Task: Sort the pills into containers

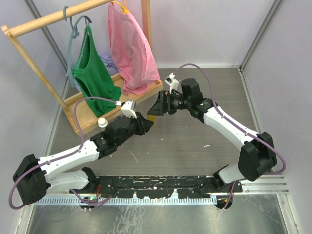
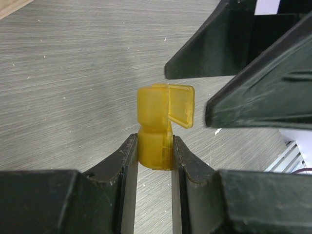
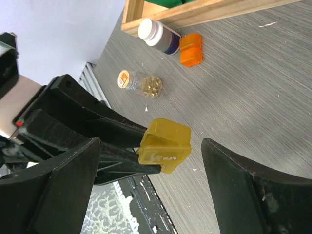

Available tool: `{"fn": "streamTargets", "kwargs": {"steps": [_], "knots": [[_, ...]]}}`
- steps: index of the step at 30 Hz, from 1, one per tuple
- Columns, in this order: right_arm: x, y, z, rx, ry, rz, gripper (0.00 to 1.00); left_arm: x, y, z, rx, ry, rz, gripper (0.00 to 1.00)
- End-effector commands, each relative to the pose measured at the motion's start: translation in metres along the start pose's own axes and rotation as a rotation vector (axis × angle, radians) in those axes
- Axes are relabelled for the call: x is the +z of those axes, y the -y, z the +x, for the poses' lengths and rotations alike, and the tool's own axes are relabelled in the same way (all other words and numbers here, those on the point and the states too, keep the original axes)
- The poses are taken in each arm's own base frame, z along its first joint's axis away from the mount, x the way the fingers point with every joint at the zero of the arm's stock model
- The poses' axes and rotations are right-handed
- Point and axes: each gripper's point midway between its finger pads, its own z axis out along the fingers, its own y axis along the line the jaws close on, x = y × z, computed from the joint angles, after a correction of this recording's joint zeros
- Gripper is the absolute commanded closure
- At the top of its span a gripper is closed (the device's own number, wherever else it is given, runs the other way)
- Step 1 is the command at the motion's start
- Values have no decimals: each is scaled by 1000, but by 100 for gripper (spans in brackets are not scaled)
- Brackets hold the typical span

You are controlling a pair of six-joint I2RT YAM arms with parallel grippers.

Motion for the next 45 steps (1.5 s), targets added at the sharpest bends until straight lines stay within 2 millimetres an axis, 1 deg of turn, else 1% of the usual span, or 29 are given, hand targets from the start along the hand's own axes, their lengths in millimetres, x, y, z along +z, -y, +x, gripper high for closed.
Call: {"fn": "streamTargets", "kwargs": {"steps": [1,6,16,20,23,25,29,33,35,37,40,45], "knots": [[6,3,-11,-76,15,70,11,0,22,-26,6,65,51,100],[3,9,-8,-87,16,106,17,-4,18,-26,6,72,40,100],[-12,13,-13,-95,35,131,36,-11,13,-30,3,104,35,100],[-18,13,-12,-100,40,132,37,-15,13,-34,-2,129,49,100],[-21,15,-11,-100,41,135,38,-19,18,-36,-9,144,100,100],[-22,15,-10,-99,42,131,44,-22,28,-39,-10,157,160,100],[-24,4,-10,-96,46,71,51,-27,46,-40,-7,163,272,100],[-30,-14,-10,-82,54,-34,51,-35,62,-41,-15,166,380,100],[-36,-23,-11,-91,59,-87,49,-39,68,-42,-25,166,422,100],[-42,-27,-13,-105,71,-112,45,-42,73,-44,-36,168,460,100],[-53,-29,-19,-125,92,-133,41,-43,74,-46,-63,170,473,100],[-65,-35,-21,-171,96,-167,41,-43,71,-52,-108,184,468,100]]}}
